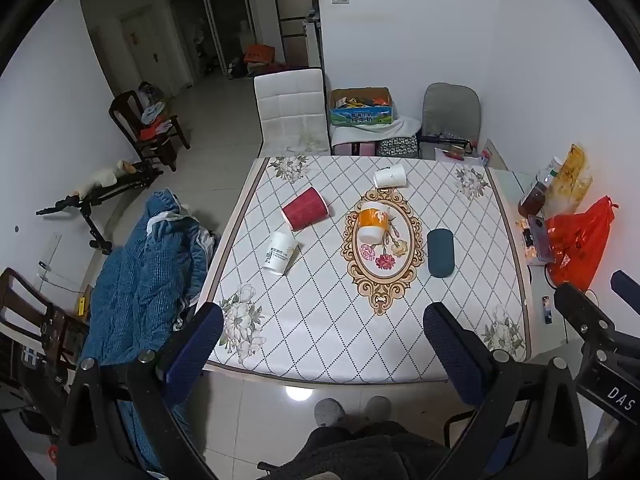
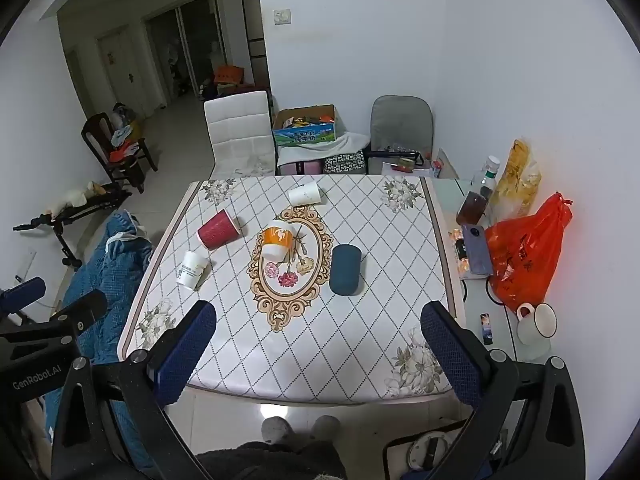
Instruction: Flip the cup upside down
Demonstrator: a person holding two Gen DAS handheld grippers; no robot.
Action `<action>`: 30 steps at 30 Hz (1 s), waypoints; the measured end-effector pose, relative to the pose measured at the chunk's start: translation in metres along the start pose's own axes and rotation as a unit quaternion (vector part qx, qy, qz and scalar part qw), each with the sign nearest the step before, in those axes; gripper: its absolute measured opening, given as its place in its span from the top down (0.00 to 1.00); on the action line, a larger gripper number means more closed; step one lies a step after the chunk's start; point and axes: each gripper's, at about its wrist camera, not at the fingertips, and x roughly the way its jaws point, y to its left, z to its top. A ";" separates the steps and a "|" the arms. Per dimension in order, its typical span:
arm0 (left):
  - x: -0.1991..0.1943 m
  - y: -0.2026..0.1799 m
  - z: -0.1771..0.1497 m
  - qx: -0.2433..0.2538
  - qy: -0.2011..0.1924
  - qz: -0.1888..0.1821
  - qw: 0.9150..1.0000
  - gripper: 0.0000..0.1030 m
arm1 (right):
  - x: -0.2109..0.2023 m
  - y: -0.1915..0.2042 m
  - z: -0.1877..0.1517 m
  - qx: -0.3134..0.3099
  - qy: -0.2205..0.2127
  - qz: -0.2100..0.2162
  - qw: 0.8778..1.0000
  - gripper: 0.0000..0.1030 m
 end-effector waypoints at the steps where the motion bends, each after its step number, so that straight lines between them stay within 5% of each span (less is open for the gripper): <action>1: 0.000 0.000 0.000 0.000 0.001 0.000 1.000 0.00 | 0.000 0.000 0.000 0.000 0.000 -0.001 1.000 0.00; 30: -0.002 0.002 0.020 -0.006 -0.001 -0.001 1.000 0.00 | -0.003 -0.005 0.014 0.009 -0.008 0.002 1.000 0.00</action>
